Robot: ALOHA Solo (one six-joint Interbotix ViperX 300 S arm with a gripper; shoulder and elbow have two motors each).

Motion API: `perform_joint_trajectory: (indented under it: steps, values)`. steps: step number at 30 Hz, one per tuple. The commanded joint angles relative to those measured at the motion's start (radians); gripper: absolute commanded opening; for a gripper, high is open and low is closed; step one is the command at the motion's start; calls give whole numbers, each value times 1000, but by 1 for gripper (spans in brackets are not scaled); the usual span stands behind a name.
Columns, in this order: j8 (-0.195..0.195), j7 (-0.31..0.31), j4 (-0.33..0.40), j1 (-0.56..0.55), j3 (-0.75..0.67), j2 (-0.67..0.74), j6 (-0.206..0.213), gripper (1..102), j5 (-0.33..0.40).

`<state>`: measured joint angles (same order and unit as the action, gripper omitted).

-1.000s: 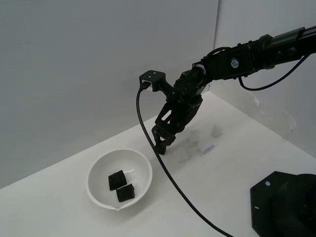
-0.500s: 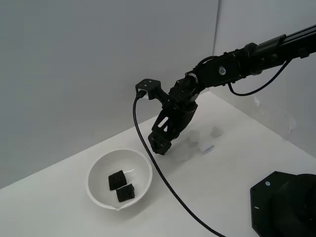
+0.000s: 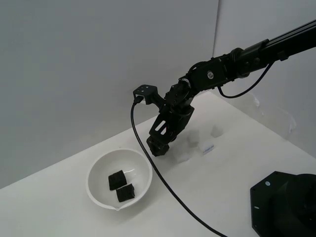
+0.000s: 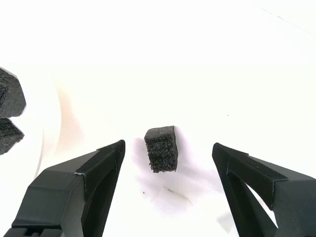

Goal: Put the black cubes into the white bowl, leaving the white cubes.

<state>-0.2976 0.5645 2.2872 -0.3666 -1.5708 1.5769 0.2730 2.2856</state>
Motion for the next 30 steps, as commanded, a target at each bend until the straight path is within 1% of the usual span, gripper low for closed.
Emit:
perform_joint_trajectory:
  steps: [1,2,3,6,7,13,16,18,22,27,30]
  values:
    - [-12,5,-14,-17,-25,20,9,97,-18]
    - [-12,6,-15,-17,-21,20,11,94,-20]
    - [-12,6,-14,-17,-21,18,11,87,-18]
    - [-12,6,-14,-17,-20,17,11,62,-17]
    - [-12,6,-14,-17,-18,17,11,56,-17]
    - [-12,9,-14,-17,-21,20,11,34,-15]
    - [-12,11,-12,-23,-23,20,9,27,-17]
    - [-12,12,-12,-29,-23,20,11,21,-15]
    - [-12,17,-12,-31,-25,21,9,4,-15]
    - [-12,31,-14,-20,-43,37,-12,3,-18]
    - [-11,48,-14,3,-60,54,-15,3,-20]
